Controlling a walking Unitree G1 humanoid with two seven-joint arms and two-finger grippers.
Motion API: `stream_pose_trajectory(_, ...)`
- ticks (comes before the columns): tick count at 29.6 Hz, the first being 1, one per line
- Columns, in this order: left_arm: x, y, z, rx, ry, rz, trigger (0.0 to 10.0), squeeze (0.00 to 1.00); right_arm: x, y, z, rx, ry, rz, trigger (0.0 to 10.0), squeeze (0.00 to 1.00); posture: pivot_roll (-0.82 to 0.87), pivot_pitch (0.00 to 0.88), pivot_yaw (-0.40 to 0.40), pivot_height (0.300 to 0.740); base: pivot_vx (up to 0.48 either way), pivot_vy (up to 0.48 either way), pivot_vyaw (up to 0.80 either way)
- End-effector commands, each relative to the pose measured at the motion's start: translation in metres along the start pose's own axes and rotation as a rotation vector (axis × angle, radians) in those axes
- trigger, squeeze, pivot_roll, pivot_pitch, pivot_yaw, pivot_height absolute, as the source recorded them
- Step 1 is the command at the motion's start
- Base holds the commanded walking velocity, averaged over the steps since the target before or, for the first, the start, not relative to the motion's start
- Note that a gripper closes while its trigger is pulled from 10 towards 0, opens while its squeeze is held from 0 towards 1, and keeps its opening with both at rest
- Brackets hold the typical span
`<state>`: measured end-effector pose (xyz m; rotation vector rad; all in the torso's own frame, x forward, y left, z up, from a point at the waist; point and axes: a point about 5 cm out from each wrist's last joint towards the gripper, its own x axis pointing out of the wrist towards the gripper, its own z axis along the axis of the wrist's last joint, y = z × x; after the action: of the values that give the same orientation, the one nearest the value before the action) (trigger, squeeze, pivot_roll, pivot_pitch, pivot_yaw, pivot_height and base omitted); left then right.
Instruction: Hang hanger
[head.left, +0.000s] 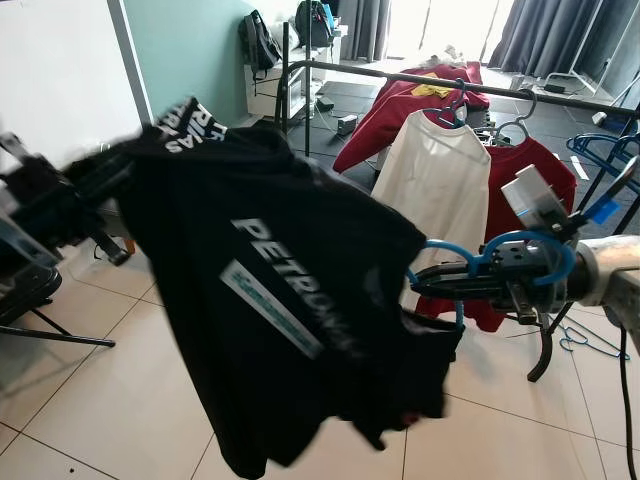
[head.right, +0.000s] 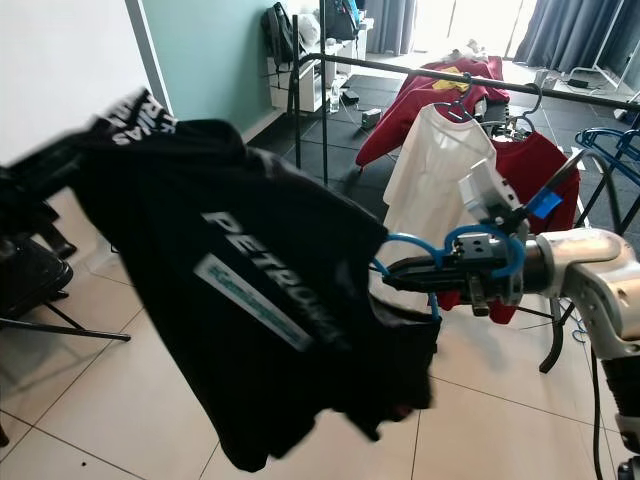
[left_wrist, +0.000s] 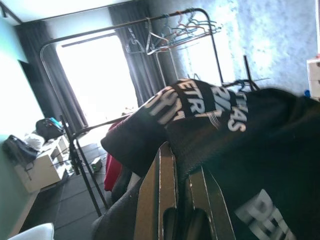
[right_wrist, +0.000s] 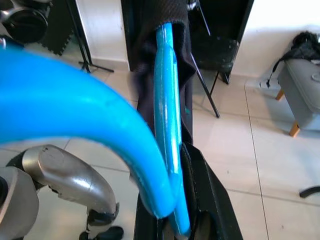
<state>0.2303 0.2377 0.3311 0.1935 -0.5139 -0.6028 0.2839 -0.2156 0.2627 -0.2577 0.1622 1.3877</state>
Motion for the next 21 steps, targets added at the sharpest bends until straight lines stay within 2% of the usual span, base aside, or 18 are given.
stream_pose_trajectory(1,-0.007,0.016,0.015,0.029,-0.045,0.084,0.0,0.0,0.002,0.001,-0.012,0.032,0.035,-0.014,10.0,0.0,-0.01,0.0,-0.019,0.74,0.0,0.0,0.0)
stream_pose_trajectory(2,-0.007,0.016,0.015,0.029,-0.045,0.084,0.0,0.0,0.002,0.001,-0.012,0.032,0.035,-0.014,10.0,0.0,-0.01,0.0,-0.019,0.74,0.0,0.0,0.0)
stream_pose_trajectory(4,-0.013,0.027,0.027,0.02,-0.109,0.145,0.0,0.0,0.006,0.004,-0.027,0.07,0.078,-0.028,10.0,0.0,-0.01,0.0,-0.018,0.74,0.0,0.0,0.0)
stream_pose_trajectory(8,-0.013,0.026,0.024,-0.014,-0.113,0.136,0.0,0.0,0.007,0.005,-0.03,0.083,0.084,-0.034,10.0,0.0,-0.01,0.0,-0.02,0.74,0.0,0.0,0.0)
stream_pose_trajectory(13,-0.011,0.02,0.015,-0.036,-0.085,0.118,0.0,0.0,0.007,0.005,-0.03,0.081,0.085,-0.04,10.0,0.0,-0.01,0.0,-0.021,0.74,0.0,0.0,0.0)
stream_pose_trajectory(14,-0.01,0.015,-0.001,-0.048,-0.003,0.099,0.9,0.0,0.006,0.004,-0.029,0.077,0.09,-0.043,10.0,0.0,-0.01,0.0,-0.022,0.74,0.0,0.0,0.0)
stream_pose_trajectory(18,-0.01,0.015,-0.001,-0.048,-0.003,0.099,0.9,0.0,0.006,0.004,-0.029,0.077,0.09,-0.043,10.0,0.0,-0.01,0.0,-0.022,0.74,0.0,0.0,0.0)
stream_pose_trajectory(19,-0.012,0.006,-0.022,-0.048,0.115,0.058,10.0,0.0,0.005,0.004,-0.027,0.071,0.097,-0.046,10.0,0.0,-0.01,0.0,-0.022,0.74,0.0,0.0,0.0)
stream_pose_trajectory(20,-0.018,-0.001,-0.05,-0.058,0.281,0.025,10.0,0.0,0.004,0.003,-0.026,0.063,0.105,-0.048,10.0,0.0,-0.01,0.0,-0.023,0.74,0.0,0.0,0.0)
stream_pose_trajectory(21,-0.032,-0.01,-0.083,-0.081,0.472,-0.007,10.0,1.0,0.004,0.002,-0.024,0.056,0.112,-0.05,10.0,0.0,-0.01,0.0,-0.025,0.74,0.0,0.0,0.0)
